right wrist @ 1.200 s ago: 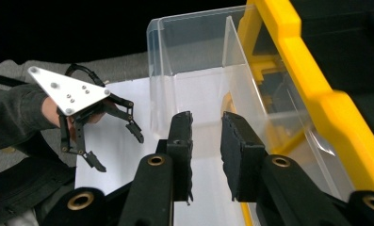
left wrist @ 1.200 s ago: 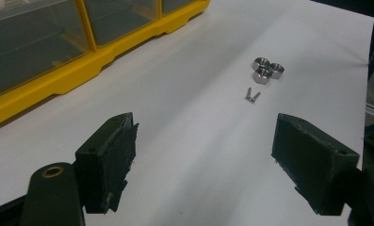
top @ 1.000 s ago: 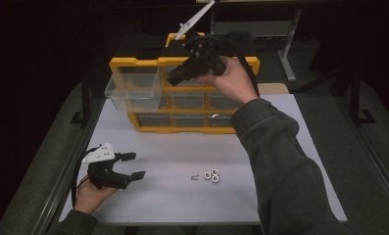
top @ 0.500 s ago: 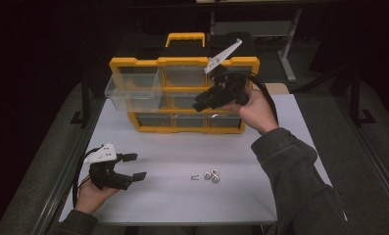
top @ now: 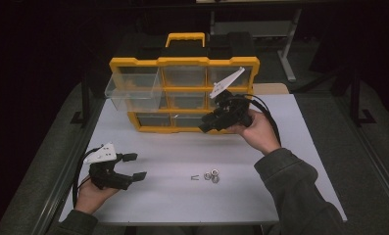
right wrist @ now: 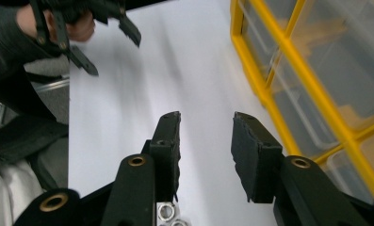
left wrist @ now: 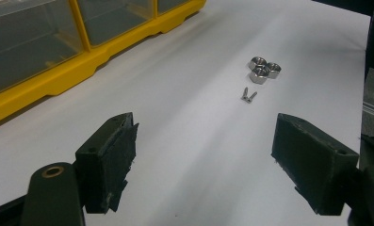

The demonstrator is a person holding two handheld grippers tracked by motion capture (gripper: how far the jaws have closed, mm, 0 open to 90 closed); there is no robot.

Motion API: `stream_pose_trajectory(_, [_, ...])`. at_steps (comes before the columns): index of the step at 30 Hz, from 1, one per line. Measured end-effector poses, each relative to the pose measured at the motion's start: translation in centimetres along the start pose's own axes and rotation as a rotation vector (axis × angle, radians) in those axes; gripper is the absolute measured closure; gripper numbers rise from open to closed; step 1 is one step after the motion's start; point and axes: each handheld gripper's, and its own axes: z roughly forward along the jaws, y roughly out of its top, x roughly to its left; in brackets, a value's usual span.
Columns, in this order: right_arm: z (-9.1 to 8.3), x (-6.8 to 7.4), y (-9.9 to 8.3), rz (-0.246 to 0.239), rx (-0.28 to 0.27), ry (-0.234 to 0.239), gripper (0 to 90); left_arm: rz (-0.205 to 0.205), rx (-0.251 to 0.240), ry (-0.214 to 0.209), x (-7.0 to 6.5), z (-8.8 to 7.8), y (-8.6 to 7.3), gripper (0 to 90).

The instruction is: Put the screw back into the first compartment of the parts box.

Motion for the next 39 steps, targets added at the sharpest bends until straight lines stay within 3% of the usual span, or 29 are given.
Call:
stream_pose_trajectory(6, [1.5,0.8,-1.4,-0.024,-0.005,0.004,60.4,-0.002,-0.002,0.0,-0.1,0.0,0.0,21.9])
stream_pose_trajectory(14, [4.9,2.1,-4.0,0.019,0.045,0.061,60.4,-0.01,0.001,-0.003,-0.1,0.1,0.0,21.9])
stream_pose_trajectory(21, [7.7,2.4,-5.7,0.03,0.094,0.076,60.6,-0.007,-0.001,0.001,0.0,-0.1,0.0,21.9])
stream_pose_trajectory(26, [9.6,2.6,-6.9,0.027,0.103,0.082,67.1,-0.02,-0.007,-0.001,-0.2,0.0,0.0,21.9])
stream_pose_trajectory(30, [11.5,2.8,-7.8,0.037,0.143,0.103,68.8,-0.017,-0.008,-0.003,-0.1,0.0,0.0,21.9])
stream_pose_trajectory(32, [12.4,2.9,-8.0,0.011,0.167,0.093,70.9,-0.006,0.001,-0.002,-0.1,0.0,0.0,21.9])
stream_pose_trajectory(38, [13.6,3.0,-8.2,0.012,0.198,0.104,73.6,-0.009,-0.001,-0.001,-0.1,-0.1,0.0,21.9])
stream_pose_trajectory(39, [13.8,3.0,-8.1,-0.007,0.196,0.097,73.8,-0.01,0.001,-0.002,0.0,-0.1,0.0,21.9])
